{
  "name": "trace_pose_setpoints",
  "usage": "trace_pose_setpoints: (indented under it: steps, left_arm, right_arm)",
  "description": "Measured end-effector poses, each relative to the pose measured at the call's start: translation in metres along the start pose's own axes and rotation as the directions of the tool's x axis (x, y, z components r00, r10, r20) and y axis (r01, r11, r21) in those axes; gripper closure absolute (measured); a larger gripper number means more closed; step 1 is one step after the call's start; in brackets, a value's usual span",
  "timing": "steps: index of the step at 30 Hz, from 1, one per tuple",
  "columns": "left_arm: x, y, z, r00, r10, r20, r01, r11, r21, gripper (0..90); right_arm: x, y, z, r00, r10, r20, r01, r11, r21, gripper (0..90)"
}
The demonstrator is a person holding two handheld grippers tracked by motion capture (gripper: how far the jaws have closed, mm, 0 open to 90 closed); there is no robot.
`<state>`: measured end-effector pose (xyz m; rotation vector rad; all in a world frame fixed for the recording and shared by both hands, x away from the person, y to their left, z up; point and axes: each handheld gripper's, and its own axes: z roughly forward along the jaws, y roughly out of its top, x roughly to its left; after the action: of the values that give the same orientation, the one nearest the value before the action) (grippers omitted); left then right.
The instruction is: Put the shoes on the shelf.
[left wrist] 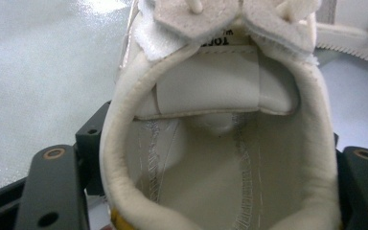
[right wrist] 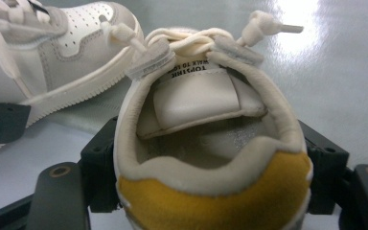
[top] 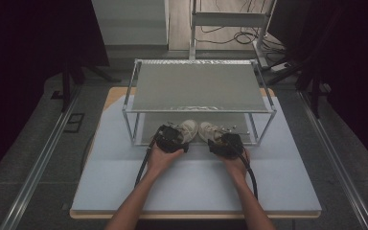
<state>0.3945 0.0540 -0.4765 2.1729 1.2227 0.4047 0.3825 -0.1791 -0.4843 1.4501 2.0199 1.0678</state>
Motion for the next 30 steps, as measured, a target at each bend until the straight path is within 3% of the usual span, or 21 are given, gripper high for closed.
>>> trace_pose_setpoints:
  steps: [4,5,6,7,9,11,13,16,18,22,25,28,30]
  left_arm:
    - [0.003,-0.006,-0.009,0.9995,-0.017,0.028,0.018,0.9991,-0.037,24.5]
    - [0.004,-0.008,-0.013,0.9992,-0.016,0.037,0.018,0.9989,-0.043,24.2]
    - [0.003,-0.011,-0.017,0.9983,-0.039,0.043,0.041,0.9976,-0.055,23.7]
    - [0.005,-0.014,-0.022,0.9985,-0.031,0.044,0.034,0.9975,-0.062,23.8]
    - [0.006,-0.021,-0.031,0.9956,-0.069,0.062,0.075,0.9935,-0.086,24.7]
    - [0.008,-0.027,-0.041,0.9941,-0.075,0.078,0.083,0.9906,-0.108,26.5]
    - [0.011,-0.032,-0.048,0.9947,-0.062,0.082,0.072,0.9894,-0.126,29.5]
    - [0.017,-0.040,-0.059,0.9929,-0.080,0.088,0.093,0.9833,-0.157,35.6]
    - [0.023,-0.044,-0.063,0.9893,-0.094,0.111,0.112,0.9793,-0.168,42.0]
    - [0.031,-0.048,-0.069,0.9878,-0.111,0.109,0.130,0.9733,-0.189,56.6]
    - [0.038,-0.050,-0.069,0.9884,-0.125,0.086,0.139,0.9732,-0.183,65.1]
    - [0.044,-0.052,-0.062,0.9879,-0.139,0.068,0.148,0.9774,-0.151,70.9]
    - [0.046,-0.055,-0.055,0.9858,-0.149,0.078,0.157,0.9798,-0.124,72.0]
  right_arm:
    - [-0.002,0.001,-0.007,0.9999,-0.001,-0.013,0.001,1.000,0.003,19.8]
    - [-0.002,0.001,-0.010,0.9997,-0.003,-0.024,0.003,1.000,-0.009,19.8]
    - [-0.003,0.002,-0.015,0.9994,-0.007,-0.034,0.006,1.000,-0.014,19.8]
    - [-0.003,0.002,-0.019,0.9990,-0.014,-0.041,0.013,1.000,-0.024,19.9]
    - [-0.005,0.003,-0.029,0.9980,-0.021,-0.059,0.019,0.999,-0.037,21.9]
    - [-0.008,0.003,-0.040,0.9971,-0.016,-0.075,0.011,0.998,-0.065,24.4]
    - [-0.013,0.003,-0.053,0.9958,-0.021,-0.089,0.013,0.996,-0.089,28.9]
    - [-0.020,0.003,-0.066,0.9948,-0.024,-0.099,0.012,0.994,-0.112,37.1]
    - [-0.026,0.002,-0.072,0.9948,-0.025,-0.098,0.013,0.992,-0.123,43.5]
    - [-0.040,-0.001,-0.080,0.9947,-0.002,-0.102,-0.012,0.991,-0.137,56.4]
    - [-0.048,-0.004,-0.081,0.9951,0.018,-0.097,-0.031,0.990,-0.138,66.2]
    - [-0.053,-0.008,-0.075,0.9988,0.015,-0.047,-0.020,0.995,-0.101,75.6]
    - [-0.054,-0.013,-0.070,0.9997,0.007,-0.022,-0.008,0.997,-0.073,80.2]
